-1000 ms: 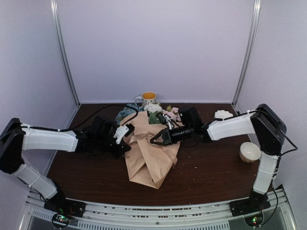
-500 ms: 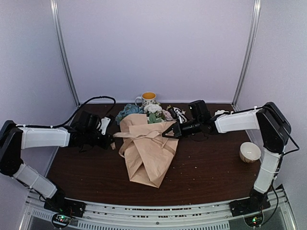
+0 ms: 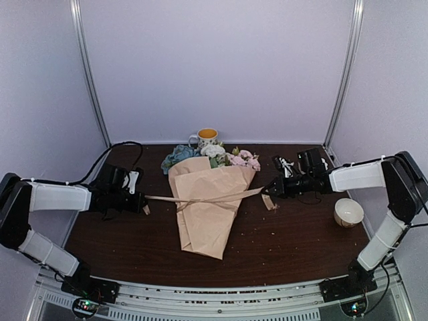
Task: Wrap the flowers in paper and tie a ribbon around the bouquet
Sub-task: Tie the ribbon around the folded bouquet.
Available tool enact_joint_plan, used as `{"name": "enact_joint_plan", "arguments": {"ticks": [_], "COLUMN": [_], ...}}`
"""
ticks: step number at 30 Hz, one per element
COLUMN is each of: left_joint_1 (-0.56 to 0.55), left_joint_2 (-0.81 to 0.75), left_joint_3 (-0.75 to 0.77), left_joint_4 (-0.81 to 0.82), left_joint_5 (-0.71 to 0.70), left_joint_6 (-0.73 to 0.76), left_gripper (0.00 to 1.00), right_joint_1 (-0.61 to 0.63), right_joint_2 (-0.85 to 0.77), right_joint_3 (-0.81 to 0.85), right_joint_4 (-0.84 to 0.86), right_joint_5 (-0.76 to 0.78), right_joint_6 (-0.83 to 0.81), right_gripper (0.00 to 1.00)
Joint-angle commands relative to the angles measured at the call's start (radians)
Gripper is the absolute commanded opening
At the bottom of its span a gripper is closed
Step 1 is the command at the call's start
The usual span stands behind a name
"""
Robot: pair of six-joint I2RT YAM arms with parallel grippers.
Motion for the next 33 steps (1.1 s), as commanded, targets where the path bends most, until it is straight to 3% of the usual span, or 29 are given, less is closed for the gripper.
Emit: {"name": "enact_joint_plan", "arguments": {"ticks": [1,8,13,14,17,21,26,33], "left_joint_1": [0.016,0.017,0.011,0.004,-0.023,-0.051,-0.091,-0.268], "left_joint_2": [-0.015,-0.041,-0.06,-0.064,-0.081,-0.138,-0.165,-0.11], "left_joint_3": [-0.008,-0.015,-0.021,-0.021,-0.018,-0.015,0.039,0.151], "left_joint_4": [0.069,0.107,0.146,0.155,0.165,0.184,0.179,0.228], "left_joint_5": [0.016,0.033,0.079,0.088,0.076,0.053,0.04,-0.021], "left_joint_6": [-0.018,0.01,0.026,0.034,0.054,0.069,0.095,0.144], "left_gripper": [0.0,0.0,0.0,0.0,0.0,0.0,0.0,0.0], "right_joint_1": [-0.017,-0.004,0.009,0.019,0.063,0.159,0.246,0.404], "right_joint_2": [-0.03,-0.076,-0.157,-0.166,-0.19,-0.217,-0.222,-0.181], "right_joint_3": [-0.044,-0.009,-0.095,-0.092,-0.034,0.045,0.097,0.218], "right_joint_4": [0.032,0.075,0.556,0.561,0.348,0.121,0.077,0.096], "right_joint_5": [0.036,-0.055,-0.169,-0.148,-0.026,0.25,0.521,0.72], "right_joint_6": [0.008,0.007,0.219,0.216,0.051,-0.152,-0.258,-0.405], "right_gripper": [0.0,0.0,0.0,0.0,0.0,0.0,0.0,0.0]}}
